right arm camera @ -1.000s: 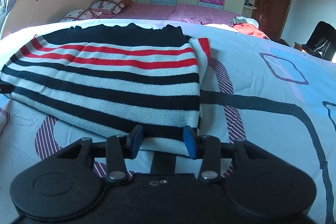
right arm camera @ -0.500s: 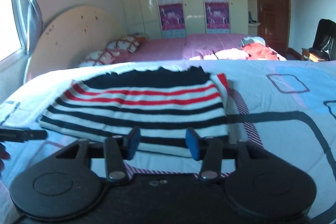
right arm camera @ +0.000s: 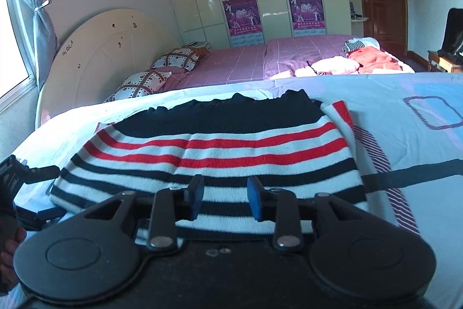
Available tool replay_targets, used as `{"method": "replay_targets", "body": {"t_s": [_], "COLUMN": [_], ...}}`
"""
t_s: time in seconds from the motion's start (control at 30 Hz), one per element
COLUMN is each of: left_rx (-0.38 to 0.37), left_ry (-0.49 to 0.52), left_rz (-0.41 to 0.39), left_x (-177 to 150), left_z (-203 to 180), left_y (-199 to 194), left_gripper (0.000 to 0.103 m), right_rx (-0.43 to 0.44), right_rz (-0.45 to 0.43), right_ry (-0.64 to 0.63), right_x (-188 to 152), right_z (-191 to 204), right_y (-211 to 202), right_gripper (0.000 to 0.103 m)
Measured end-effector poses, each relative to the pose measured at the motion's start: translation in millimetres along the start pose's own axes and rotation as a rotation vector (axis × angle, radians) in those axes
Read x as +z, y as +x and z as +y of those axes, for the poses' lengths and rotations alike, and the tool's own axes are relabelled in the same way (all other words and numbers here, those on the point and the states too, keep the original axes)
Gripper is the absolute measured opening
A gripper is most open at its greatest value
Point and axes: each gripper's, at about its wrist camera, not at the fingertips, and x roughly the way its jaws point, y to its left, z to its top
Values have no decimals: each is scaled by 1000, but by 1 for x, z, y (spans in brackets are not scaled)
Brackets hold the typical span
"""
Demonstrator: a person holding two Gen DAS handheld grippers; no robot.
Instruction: Fold small clothes
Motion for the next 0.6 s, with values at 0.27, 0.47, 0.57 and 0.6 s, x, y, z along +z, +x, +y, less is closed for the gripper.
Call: {"method": "replay_targets", "body": {"t_s": [0.27, 0.47, 0.57, 0.6], "left_rx": [-38, 9, 69, 80], "left_ry": [-32, -33, -119, -140], "left_rz": [-131, -197, -205, -203], "left_x": [7, 5, 11, 14], "left_z": [-6, -11, -7, -6], "left_y": [35, 43, 44, 44], "left_gripper": [103, 94, 87, 87], "right_rx": [2, 44, 56, 57], "right_rz": [43, 65, 66, 71], "right_ry": [32, -34, -77, -90], "right_x": [13, 14, 12, 12], "right_z": [6, 23, 32, 34], "right_y": [57, 74, 76, 79], "right_gripper": [29, 20, 20, 20]}}
